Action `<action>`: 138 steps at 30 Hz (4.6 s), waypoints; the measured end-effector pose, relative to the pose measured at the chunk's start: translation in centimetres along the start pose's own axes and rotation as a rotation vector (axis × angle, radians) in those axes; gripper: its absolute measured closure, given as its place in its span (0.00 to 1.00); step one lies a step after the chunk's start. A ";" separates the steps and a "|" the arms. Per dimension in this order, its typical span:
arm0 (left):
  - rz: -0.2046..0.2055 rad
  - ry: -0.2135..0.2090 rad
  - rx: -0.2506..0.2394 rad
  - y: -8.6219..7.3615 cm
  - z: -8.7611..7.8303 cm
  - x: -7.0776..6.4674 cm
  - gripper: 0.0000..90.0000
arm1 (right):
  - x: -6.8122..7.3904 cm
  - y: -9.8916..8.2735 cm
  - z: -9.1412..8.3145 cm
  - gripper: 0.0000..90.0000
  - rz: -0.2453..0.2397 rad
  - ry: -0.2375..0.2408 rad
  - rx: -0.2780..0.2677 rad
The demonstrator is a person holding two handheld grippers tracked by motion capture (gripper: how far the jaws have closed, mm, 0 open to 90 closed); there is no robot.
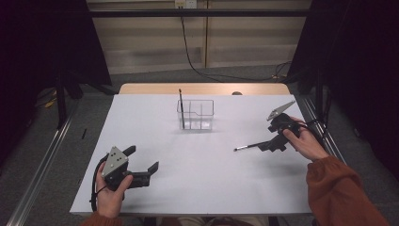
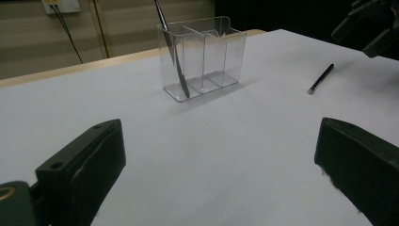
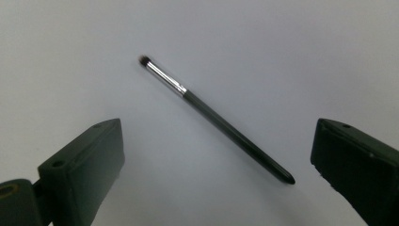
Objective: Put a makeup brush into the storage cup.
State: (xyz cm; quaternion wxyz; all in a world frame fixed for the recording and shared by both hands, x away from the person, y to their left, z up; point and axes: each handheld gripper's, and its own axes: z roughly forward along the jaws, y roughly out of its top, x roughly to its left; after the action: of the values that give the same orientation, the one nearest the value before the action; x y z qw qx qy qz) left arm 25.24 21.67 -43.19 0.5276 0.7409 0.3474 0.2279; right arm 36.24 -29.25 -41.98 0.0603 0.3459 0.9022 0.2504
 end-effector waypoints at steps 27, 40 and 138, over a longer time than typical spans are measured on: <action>0.007 0.000 0.021 0.0 0.1 0.1 0.03 | -1.5 2.0 1.9 0.16 -0.194 0.010 0.325; 0.006 -0.007 0.023 -0.1 0.3 0.1 0.03 | -2.0 2.2 3.0 0.29 -0.234 0.008 0.370; 0.006 -0.004 0.024 -0.3 0.2 0.2 0.03 | -1.9 -0.2 1.6 0.95 -0.012 0.029 0.027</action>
State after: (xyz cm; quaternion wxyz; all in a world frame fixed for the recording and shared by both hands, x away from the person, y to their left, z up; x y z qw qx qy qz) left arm 25.45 21.78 -43.51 0.5185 0.7489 0.3467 0.2237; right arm 38.03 -29.96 -43.57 0.0442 0.3379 0.9083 0.2427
